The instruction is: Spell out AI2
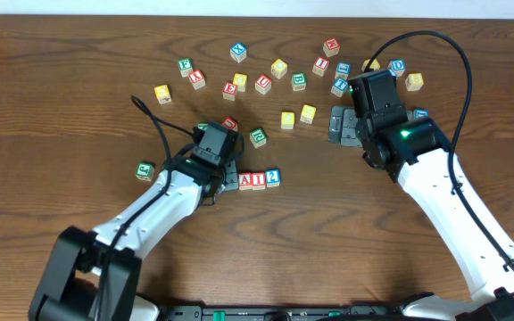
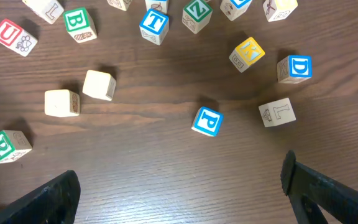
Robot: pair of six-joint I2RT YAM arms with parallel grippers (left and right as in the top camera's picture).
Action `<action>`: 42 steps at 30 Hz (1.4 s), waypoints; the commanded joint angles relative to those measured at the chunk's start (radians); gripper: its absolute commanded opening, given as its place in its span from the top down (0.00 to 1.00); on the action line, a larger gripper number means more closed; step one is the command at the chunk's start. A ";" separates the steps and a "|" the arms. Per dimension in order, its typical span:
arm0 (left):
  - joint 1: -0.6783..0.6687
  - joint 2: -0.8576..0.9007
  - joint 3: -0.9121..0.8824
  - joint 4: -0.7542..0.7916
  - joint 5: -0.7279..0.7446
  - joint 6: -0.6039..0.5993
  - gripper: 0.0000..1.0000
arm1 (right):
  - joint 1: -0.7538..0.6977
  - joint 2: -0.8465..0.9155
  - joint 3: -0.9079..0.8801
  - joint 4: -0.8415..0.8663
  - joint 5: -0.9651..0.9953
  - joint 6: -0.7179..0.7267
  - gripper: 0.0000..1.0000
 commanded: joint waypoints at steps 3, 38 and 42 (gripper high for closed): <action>-0.002 0.018 -0.013 0.012 -0.017 -0.023 0.93 | -0.004 -0.004 0.001 0.003 0.006 -0.025 0.01; -0.020 0.068 -0.027 0.081 0.097 -0.019 0.93 | -0.004 -0.004 0.001 0.008 0.006 -0.025 0.01; -0.020 0.068 -0.027 0.089 0.109 -0.018 0.93 | -0.004 -0.004 0.001 0.008 0.006 -0.025 0.01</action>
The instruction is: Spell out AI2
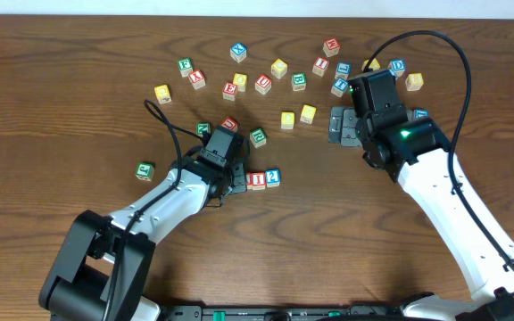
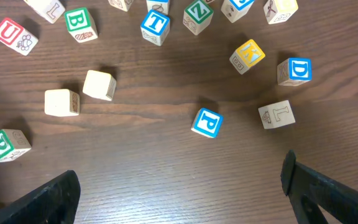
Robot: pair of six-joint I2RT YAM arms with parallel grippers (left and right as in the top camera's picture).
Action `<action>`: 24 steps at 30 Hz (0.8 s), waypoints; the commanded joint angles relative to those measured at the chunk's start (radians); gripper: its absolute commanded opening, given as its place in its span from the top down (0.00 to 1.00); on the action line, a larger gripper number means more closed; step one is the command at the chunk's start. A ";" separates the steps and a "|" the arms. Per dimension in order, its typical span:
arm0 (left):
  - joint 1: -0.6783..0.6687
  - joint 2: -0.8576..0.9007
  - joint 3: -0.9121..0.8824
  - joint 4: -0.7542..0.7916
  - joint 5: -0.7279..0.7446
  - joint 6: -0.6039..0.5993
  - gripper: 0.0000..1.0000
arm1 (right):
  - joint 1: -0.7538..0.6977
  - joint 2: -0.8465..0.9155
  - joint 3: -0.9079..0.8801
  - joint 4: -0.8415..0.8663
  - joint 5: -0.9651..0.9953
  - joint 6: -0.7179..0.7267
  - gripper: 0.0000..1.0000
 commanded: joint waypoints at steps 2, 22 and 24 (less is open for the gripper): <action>-0.002 0.010 -0.013 0.006 0.019 -0.004 0.92 | -0.004 -0.004 0.001 0.004 0.006 -0.013 0.01; -0.002 0.010 -0.013 0.024 0.067 0.034 0.93 | -0.004 -0.004 0.001 0.011 0.006 -0.012 0.01; -0.002 0.010 -0.013 0.025 0.067 0.034 0.93 | -0.004 -0.004 0.001 0.011 0.005 -0.013 0.01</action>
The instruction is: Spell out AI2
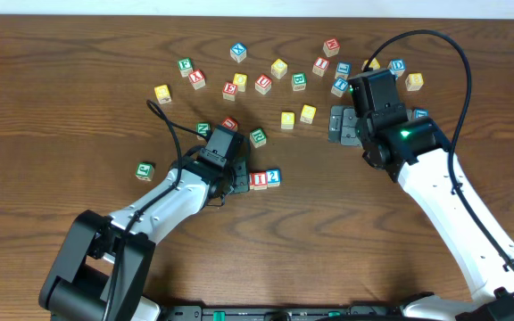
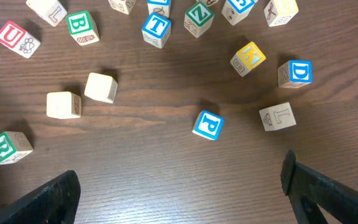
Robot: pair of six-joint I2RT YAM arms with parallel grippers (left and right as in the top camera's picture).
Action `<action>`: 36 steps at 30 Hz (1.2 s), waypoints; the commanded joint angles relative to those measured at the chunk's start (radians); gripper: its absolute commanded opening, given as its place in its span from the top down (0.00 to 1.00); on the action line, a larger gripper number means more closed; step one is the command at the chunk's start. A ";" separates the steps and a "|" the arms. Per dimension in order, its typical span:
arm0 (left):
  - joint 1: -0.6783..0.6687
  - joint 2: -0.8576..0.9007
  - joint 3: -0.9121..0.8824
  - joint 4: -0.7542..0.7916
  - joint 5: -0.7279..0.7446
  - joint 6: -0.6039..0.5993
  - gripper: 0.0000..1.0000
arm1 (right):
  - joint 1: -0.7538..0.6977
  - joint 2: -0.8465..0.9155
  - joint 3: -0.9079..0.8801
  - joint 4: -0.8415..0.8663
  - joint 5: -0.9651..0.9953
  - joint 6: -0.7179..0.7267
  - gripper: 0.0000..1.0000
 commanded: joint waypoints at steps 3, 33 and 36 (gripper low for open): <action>-0.002 0.010 -0.013 0.003 0.013 0.010 0.92 | -0.004 -0.004 0.001 0.003 0.005 -0.012 0.01; 0.019 0.008 -0.013 -0.017 -0.010 0.001 0.93 | -0.003 0.043 -0.011 0.014 -0.021 -0.012 0.01; 0.019 0.008 -0.013 -0.024 -0.029 -0.021 0.93 | -0.003 0.050 -0.011 0.014 -0.022 -0.012 0.01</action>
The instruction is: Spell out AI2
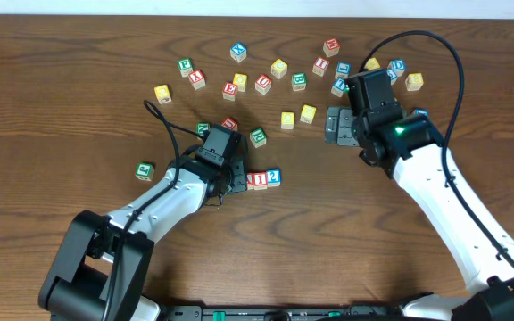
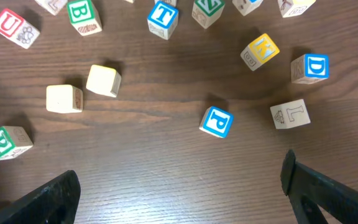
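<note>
In the overhead view a short row of blocks lies at the table's middle: a red I block (image 1: 257,179) with a blue 2 block (image 1: 273,176) touching its right side. My left gripper (image 1: 233,177) sits against the row's left end and covers the block there, so I cannot read an A. Its jaws are hidden under the wrist. My right gripper (image 2: 179,194) hangs open over bare wood, nothing between its fingers (image 2: 58,198), right of the row in the overhead view (image 1: 337,127).
Loose letter blocks lie scattered across the far half of the table. Beyond the right gripper are a blue P (image 2: 215,121), a pale L (image 2: 289,114), a blue D (image 2: 309,67), a yellow K (image 2: 260,51), two plain-faced blocks (image 2: 64,98) and a green R (image 2: 6,142).
The right gripper has shifted slightly, so the blocks sit a little lower and further right in its wrist view. It stays open. The left gripper and the row look unchanged.
At first the left gripper stood just left of a row reading A, I, 2. Then it was further right, over the A, with only I and 2 showing. It has stayed there since. The right gripper hung open throughout and only now shifted a little.
</note>
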Robot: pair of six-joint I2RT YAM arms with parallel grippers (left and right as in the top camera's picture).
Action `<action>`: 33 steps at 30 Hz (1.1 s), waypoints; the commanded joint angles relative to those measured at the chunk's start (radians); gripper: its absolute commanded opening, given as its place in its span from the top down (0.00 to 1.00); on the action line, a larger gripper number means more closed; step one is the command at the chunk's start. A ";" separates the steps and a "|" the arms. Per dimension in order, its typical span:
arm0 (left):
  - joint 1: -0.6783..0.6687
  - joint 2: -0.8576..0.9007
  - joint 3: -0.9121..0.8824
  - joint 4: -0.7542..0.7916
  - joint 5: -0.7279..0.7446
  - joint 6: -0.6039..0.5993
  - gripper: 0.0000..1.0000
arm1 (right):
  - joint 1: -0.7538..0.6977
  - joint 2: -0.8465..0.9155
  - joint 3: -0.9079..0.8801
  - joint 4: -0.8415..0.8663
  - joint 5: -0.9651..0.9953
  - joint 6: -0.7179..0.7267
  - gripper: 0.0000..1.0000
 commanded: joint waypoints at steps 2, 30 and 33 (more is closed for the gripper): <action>0.005 0.008 -0.013 -0.021 -0.050 -0.045 0.93 | -0.003 0.014 -0.008 0.005 -0.004 -0.012 0.01; 0.026 -0.085 0.003 -0.164 -0.201 -0.134 0.93 | 0.212 0.295 -0.008 0.192 -0.204 0.004 0.99; 0.026 -0.085 0.003 -0.164 -0.203 -0.135 0.93 | 0.241 0.307 -0.008 0.206 -0.203 0.011 0.99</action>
